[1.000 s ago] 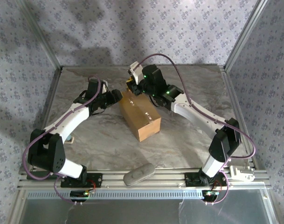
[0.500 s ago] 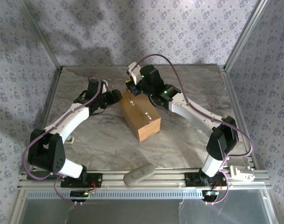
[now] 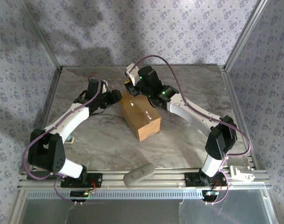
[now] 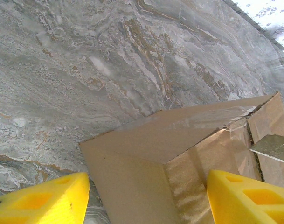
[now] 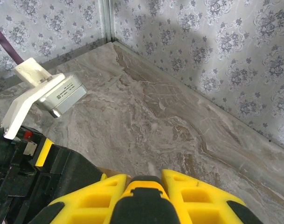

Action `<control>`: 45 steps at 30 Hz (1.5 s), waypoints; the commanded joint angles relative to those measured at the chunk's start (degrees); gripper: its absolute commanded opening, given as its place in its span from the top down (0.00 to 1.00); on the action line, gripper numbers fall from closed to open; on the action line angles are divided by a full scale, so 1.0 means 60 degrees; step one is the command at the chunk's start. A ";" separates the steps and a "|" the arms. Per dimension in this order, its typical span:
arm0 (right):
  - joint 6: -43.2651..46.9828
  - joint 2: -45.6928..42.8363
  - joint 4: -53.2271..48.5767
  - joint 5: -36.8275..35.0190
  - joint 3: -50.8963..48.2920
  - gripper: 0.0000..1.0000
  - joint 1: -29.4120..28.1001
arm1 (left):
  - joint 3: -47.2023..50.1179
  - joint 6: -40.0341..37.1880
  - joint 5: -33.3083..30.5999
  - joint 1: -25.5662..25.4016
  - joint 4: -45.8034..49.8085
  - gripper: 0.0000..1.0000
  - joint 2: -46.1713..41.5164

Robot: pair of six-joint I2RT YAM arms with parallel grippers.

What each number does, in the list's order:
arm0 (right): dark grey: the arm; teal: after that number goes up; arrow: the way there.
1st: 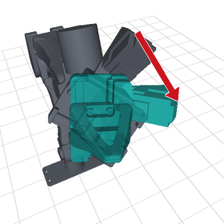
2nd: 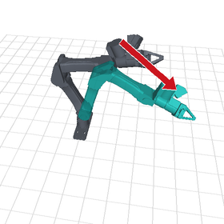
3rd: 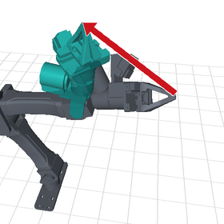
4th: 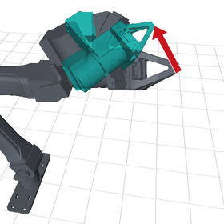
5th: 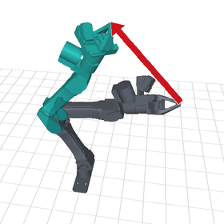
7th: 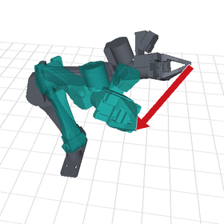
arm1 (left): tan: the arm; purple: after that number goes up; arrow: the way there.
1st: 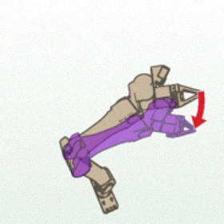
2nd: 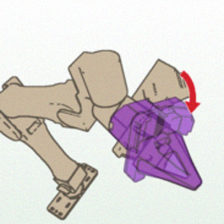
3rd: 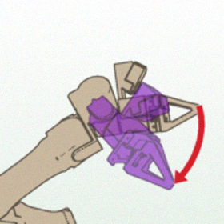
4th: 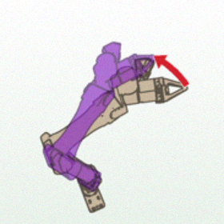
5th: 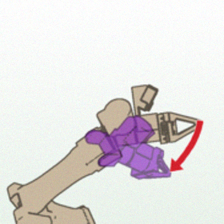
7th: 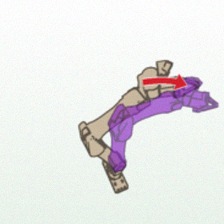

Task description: Unpack the express box

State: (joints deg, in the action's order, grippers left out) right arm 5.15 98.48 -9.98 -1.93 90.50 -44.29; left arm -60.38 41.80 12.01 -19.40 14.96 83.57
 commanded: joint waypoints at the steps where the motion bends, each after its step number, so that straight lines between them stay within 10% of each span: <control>1: 0.0332 0.0127 0.0326 -0.0389 0.0287 1.00 -0.0075 | -0.0020 -0.0149 -0.0130 0.0003 0.0297 0.33 -0.0198; 45: 0.0724 0.0290 0.0411 -0.1026 0.0038 1.00 -0.0384 | 0.0014 -0.0105 -0.0175 0.0010 0.0333 0.33 -0.0284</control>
State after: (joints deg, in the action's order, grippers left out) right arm 7.84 99.07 -8.32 -5.98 90.48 -46.22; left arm -60.36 41.80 11.97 -19.40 15.22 83.35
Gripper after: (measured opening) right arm 0.208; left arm 0.669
